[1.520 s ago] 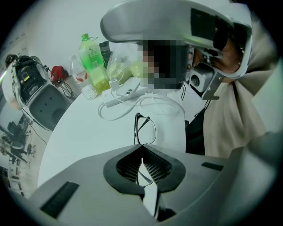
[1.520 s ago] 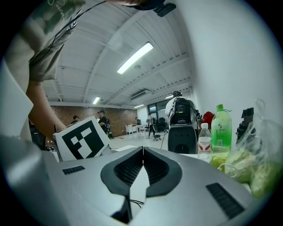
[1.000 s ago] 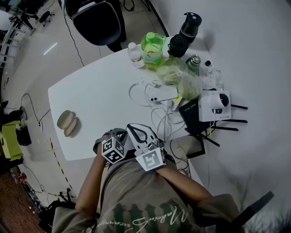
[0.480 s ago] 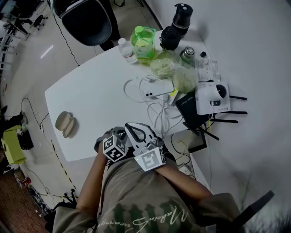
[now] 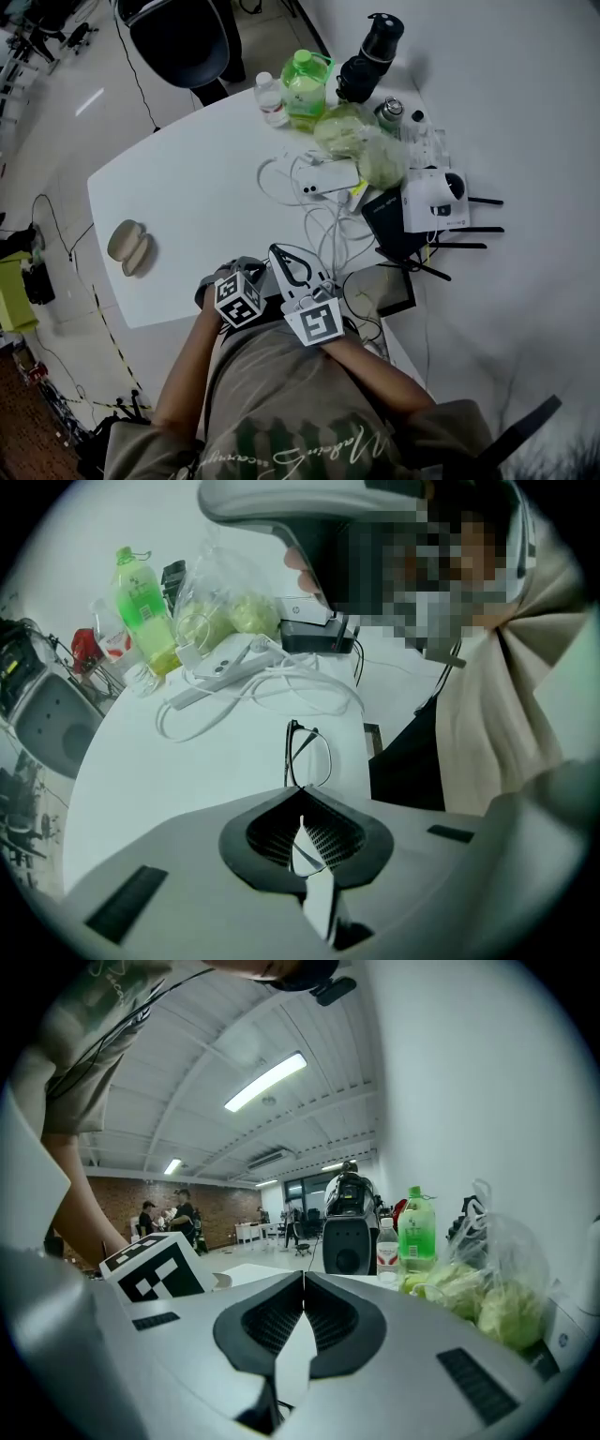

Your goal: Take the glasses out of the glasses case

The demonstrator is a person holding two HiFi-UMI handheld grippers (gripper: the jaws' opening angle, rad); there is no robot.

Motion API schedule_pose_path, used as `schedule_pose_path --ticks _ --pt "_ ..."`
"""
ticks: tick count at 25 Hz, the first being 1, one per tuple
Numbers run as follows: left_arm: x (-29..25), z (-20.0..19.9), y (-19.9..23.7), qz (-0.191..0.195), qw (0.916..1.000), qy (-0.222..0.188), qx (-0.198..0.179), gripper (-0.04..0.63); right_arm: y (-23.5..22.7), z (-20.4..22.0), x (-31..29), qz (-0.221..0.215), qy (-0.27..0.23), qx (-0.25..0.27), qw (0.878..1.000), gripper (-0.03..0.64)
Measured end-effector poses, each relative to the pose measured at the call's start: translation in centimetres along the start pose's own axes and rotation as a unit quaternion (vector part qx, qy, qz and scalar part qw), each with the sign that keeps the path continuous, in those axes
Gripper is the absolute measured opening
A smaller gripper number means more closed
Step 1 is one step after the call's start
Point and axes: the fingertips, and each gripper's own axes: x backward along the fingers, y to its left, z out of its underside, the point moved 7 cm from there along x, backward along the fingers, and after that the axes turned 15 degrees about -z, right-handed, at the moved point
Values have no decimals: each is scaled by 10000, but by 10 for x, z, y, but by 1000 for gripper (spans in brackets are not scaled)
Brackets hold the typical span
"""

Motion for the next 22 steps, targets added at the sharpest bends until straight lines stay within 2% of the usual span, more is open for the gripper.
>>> schedule_pose_path --ticks 5,8,16,19,22 --pt "8 10 -6 36 9999 -31 90 17 7 0 8 300 64 -148 9994 12" --pt "12 15 -14 89 9998 -90 168 17 14 -7 14 390 139 -38 9991 12" --pt "14 26 -33 41 9991 -308 281 17 32 -11 24 379 177 311 9986 12" --pt "14 25 -36 31 9991 -292 308 17 32 -10 28 368 300 512 9976 12" --pt "16 22 -41 -27 9990 -191 404 17 35 -10 34 179 419 570 9973 12"
